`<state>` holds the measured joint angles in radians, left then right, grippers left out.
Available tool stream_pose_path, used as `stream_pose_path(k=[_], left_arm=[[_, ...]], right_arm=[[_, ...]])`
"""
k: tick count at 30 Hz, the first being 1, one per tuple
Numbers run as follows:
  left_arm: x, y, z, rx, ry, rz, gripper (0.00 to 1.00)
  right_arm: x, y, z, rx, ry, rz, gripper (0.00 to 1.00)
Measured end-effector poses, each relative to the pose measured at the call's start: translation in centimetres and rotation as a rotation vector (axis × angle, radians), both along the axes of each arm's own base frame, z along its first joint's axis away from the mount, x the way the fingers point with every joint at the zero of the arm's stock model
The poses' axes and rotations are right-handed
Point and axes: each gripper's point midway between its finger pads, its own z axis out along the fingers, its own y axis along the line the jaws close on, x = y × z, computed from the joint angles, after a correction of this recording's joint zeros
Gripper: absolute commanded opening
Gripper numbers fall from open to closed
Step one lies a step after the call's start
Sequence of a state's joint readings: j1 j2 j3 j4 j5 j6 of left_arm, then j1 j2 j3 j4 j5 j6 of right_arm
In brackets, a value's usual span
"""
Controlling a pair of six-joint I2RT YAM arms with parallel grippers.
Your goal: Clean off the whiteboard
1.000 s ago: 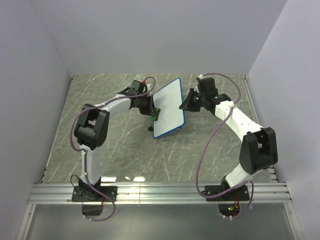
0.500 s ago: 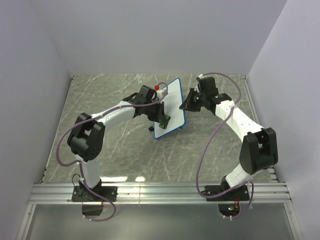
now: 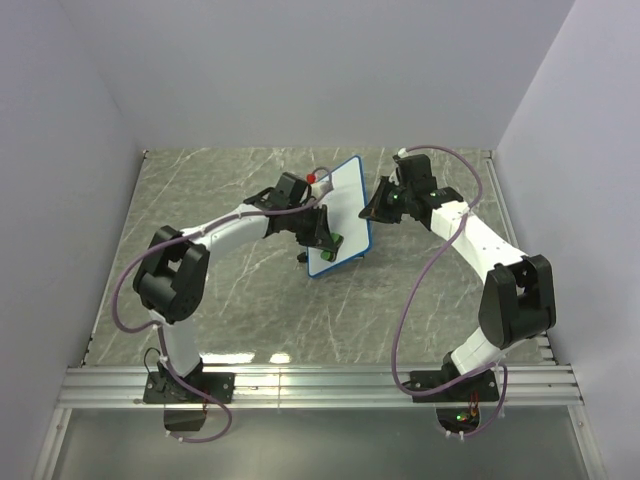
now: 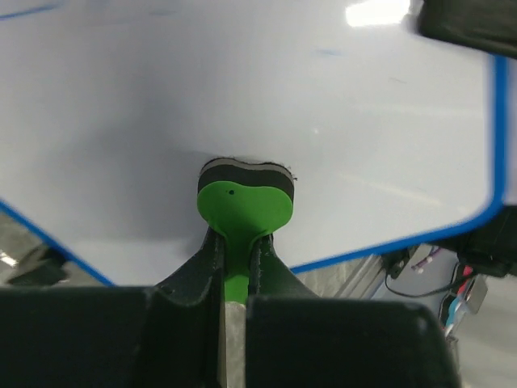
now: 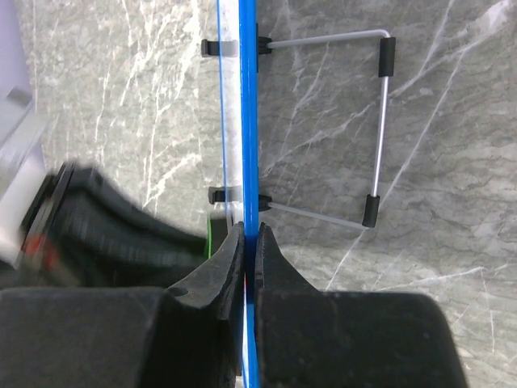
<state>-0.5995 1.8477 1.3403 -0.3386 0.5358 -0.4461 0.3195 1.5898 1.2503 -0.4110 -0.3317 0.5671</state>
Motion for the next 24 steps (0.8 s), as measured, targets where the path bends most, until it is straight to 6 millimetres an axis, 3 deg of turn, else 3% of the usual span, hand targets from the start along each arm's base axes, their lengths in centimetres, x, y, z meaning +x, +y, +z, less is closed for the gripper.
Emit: stream_pose_path(k=[8, 14, 18, 24], left_arm=[[4.8, 5.0, -5.0, 0.098, 0.102, 0.177, 0.00], [5.5, 4.9, -4.7, 0.131, 0.113, 0.173, 0.00], [6.1, 3.4, -2.9, 0.128, 0.076, 0.149, 0.00], [6.5, -2.1, 3.9, -0.018, -0.040, 0.047, 0.00]], right_arm=[[0.0, 0.0, 0.1, 0.018, -0.009, -0.011, 0.00], [0.2, 0.0, 0.3, 0.026, -0.016, -0.020, 0.00], [0.2, 0.1, 0.3, 0.029, -0.015, -0.021, 0.00], [0.0, 0.4, 0.4, 0.041, -0.010, -0.005, 0.00]])
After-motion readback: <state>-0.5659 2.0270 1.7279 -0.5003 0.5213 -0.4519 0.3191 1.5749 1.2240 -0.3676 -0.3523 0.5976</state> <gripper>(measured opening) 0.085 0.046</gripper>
